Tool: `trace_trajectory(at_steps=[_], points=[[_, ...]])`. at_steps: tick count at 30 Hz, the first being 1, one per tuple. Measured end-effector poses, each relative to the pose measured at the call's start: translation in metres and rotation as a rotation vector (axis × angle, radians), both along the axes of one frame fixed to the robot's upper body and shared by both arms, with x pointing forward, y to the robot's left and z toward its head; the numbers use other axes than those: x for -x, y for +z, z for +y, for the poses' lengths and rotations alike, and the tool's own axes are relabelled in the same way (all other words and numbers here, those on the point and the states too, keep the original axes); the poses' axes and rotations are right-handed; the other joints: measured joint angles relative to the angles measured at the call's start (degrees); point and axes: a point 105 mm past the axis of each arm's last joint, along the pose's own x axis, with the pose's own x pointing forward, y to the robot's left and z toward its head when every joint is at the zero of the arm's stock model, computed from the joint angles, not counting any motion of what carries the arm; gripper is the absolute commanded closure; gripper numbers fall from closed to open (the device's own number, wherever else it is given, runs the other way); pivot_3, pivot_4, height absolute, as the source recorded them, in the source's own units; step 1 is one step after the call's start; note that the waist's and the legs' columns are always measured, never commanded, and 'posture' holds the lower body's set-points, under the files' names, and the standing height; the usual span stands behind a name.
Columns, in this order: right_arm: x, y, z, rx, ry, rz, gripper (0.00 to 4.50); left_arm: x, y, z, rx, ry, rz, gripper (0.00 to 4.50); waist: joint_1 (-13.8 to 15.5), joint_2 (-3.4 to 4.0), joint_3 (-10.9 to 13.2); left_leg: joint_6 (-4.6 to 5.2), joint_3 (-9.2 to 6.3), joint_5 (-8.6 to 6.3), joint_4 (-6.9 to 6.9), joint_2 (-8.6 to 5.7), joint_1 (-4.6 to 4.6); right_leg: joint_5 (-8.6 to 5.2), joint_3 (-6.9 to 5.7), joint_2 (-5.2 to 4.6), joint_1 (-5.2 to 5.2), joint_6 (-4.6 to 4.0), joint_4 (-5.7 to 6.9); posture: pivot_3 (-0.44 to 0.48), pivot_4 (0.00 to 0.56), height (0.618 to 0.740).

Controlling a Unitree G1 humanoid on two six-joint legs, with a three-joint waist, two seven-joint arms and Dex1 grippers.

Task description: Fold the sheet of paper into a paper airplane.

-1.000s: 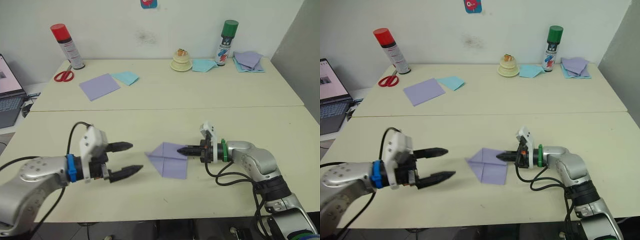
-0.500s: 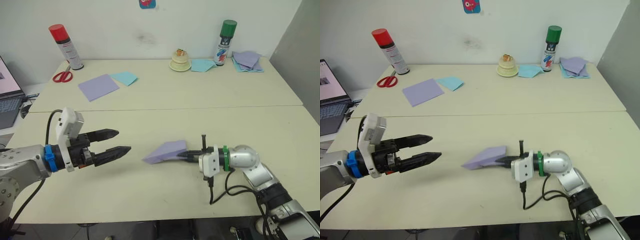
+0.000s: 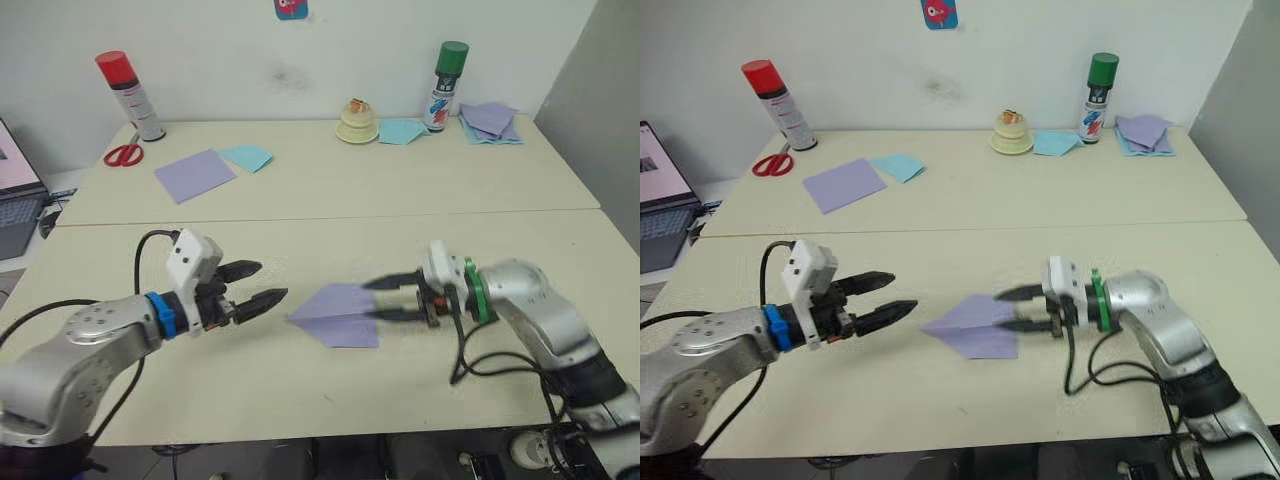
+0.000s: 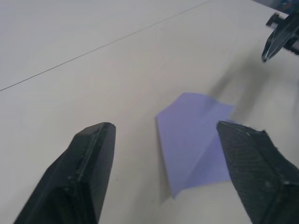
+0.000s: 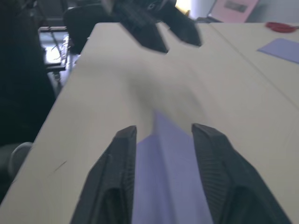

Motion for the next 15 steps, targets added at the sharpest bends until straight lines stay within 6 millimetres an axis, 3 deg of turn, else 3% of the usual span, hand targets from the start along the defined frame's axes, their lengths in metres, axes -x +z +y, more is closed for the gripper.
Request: trace_trajectory(at_steps=[3,6,9,10,15], points=[[-0.011,-0.015,0.004,0.027,-0.054,0.042,4.45,-0.009,-0.003,-0.004,0.041,0.058,-0.019,2.37,0.5,-0.08,0.0,-0.15,-0.03,0.08,0.01,-0.04,-0.08,0.00,-0.03,-0.05,-0.02,0.02,-0.07,0.000,0.150,0.740],[-0.010,-0.039,0.018,0.055,-0.058,0.093,4.50,-0.012,-0.019,-0.030,0.050,0.020,0.008,3.38,0.8,-0.10,0.0,-0.22,0.04,0.12,0.01,-0.10,-0.14,-0.01,0.00,-0.11,-0.05,0.04,-0.13,0.000,0.150,0.740],[-0.006,-0.055,0.020,0.087,-0.073,0.117,4.50,-0.011,-0.037,-0.046,0.062,-0.013,0.065,4.30,1.0,-0.10,0.0,-0.22,0.03,0.12,0.03,-0.10,-0.14,0.00,-0.02,-0.11,-0.06,0.05,-0.11,0.000,0.150,0.740],[-0.006,-0.059,0.019,0.096,-0.078,0.123,4.50,-0.010,-0.040,-0.048,0.056,-0.018,0.074,4.47,1.1,-0.10,0.0,-0.22,0.03,0.13,0.02,-0.09,-0.12,0.00,-0.02,-0.10,-0.06,0.05,-0.07,0.000,0.150,0.740],[-0.002,-0.070,0.017,0.136,-0.088,0.129,4.50,0.001,-0.060,-0.065,-0.015,-0.122,0.123,4.47,1.0,-0.10,0.0,-0.22,0.04,0.13,0.02,-0.06,0.00,-0.01,-0.01,-0.06,-0.03,0.05,0.06,0.000,0.150,0.740]])
